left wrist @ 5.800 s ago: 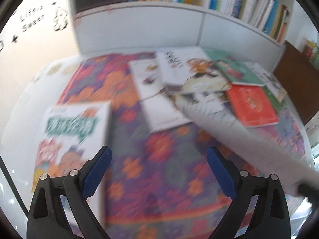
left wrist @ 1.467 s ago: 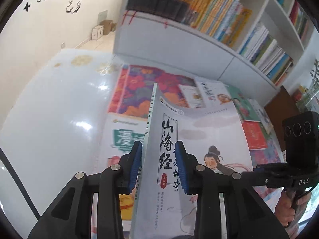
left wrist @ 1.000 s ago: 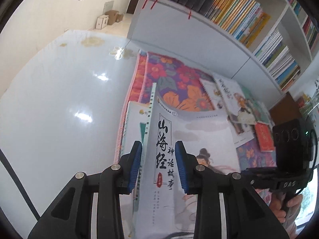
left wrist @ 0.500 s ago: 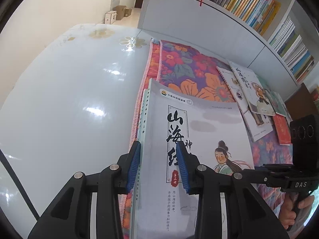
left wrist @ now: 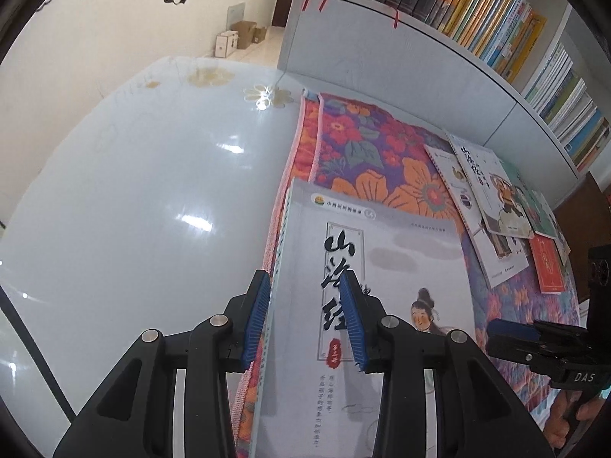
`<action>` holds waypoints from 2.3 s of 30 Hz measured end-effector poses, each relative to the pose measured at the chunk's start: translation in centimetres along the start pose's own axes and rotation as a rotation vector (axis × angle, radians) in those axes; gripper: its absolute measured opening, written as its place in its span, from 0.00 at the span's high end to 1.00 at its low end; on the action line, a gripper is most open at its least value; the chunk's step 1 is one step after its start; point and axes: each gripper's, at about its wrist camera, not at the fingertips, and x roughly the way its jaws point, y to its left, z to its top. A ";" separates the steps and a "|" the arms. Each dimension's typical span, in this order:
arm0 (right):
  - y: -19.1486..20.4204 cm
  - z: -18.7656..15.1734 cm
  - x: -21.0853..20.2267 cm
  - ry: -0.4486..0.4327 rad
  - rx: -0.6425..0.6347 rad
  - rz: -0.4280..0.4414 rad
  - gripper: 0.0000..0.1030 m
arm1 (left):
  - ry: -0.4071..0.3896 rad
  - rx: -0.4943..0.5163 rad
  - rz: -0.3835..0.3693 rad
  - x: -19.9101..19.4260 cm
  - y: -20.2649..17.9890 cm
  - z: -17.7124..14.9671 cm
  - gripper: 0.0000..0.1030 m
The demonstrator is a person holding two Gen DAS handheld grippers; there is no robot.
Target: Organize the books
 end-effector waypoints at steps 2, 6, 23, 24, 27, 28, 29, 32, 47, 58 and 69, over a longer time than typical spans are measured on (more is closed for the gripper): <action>-0.9 0.0 -0.9 -0.001 0.021 0.011 0.60 | -0.020 0.015 0.019 -0.6 -0.9 0.2 0.66; -3.6 -0.2 -4.1 -0.059 0.067 0.016 0.60 | -0.064 0.045 0.030 -2.0 -3.6 1.0 0.66; -20.5 -1.0 -22.5 -0.409 0.177 -0.117 0.59 | -0.138 0.096 -0.212 2.1 -25.9 5.2 0.66; -21.9 -1.0 -23.2 -0.424 0.190 -0.130 0.59 | -0.134 0.104 -0.223 3.0 -27.5 5.3 0.66; -25.5 -0.1 -24.4 -0.451 0.224 -0.141 0.59 | -0.110 0.113 -0.280 6.6 -32.3 5.3 0.66; -26.7 0.3 -24.6 -0.456 0.224 -0.145 0.59 | -0.100 0.116 -0.295 7.4 -33.3 5.2 0.66; -27.4 0.7 -24.6 -0.458 0.221 -0.151 0.59 | -0.077 0.122 -0.315 8.8 -34.7 5.2 0.66; -29.9 2.0 -24.6 -0.476 0.217 -0.188 0.59 | -0.022 0.140 -0.340 11.8 -37.3 5.2 0.66; -38.2 6.1 -20.8 -0.419 0.296 -0.225 0.58 | 0.072 0.214 -0.324 17.8 -41.5 4.3 0.63; -35.3 5.5 -20.9 -0.348 0.214 -0.305 0.57 | 0.100 0.423 -0.220 16.1 -42.8 2.8 0.63; -28.2 -2.8 -19.9 -0.158 0.154 -0.082 0.57 | 0.167 0.464 -0.431 6.8 -38.6 -5.0 0.63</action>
